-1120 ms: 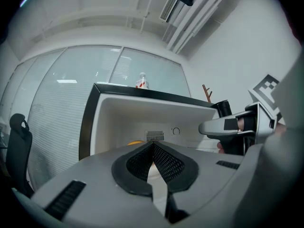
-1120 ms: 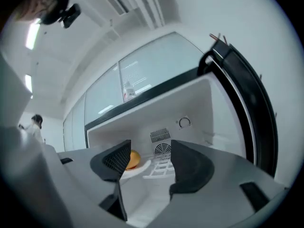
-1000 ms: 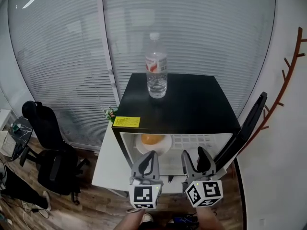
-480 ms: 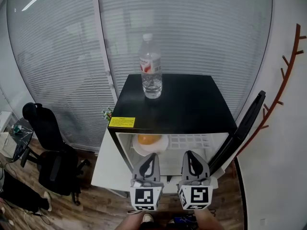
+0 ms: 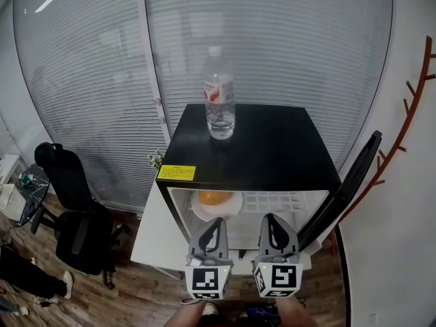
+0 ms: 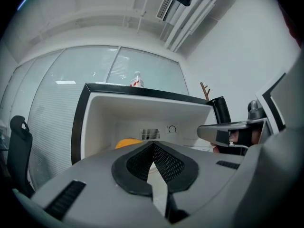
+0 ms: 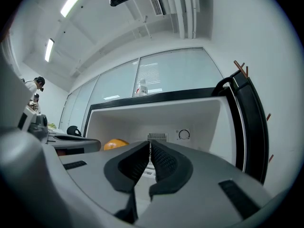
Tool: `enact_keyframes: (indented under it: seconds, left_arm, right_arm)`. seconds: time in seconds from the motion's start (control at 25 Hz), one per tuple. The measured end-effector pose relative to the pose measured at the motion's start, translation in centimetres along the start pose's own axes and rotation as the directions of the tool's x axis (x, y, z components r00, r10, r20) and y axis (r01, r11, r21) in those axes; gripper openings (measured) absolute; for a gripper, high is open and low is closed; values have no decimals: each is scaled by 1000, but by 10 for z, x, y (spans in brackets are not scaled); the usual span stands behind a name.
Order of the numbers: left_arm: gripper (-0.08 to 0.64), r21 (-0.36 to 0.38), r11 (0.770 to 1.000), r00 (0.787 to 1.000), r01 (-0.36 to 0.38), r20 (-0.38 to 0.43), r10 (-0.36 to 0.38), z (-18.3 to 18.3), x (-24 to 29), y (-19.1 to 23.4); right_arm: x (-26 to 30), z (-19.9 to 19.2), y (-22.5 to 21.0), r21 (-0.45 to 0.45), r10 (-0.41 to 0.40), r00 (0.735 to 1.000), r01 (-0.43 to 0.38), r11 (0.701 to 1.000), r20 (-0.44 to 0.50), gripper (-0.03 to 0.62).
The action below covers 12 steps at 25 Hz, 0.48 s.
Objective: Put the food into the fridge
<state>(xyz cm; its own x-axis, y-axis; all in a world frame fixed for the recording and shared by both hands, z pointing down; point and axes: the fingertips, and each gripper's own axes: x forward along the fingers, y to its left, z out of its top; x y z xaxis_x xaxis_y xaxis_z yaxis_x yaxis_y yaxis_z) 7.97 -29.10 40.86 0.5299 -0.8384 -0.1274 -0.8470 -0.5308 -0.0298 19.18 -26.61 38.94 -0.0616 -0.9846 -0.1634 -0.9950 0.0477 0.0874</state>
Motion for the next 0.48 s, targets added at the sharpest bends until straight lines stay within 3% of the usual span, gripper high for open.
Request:
enact_keyframes:
  seconds: [0.48]
  left_arm:
    - [26,19,1000,1000,-6,-5,6,-1,3,4]
  right_arm:
    - [5,0,-1,-3,-7,1000,7,1000,-5,34]
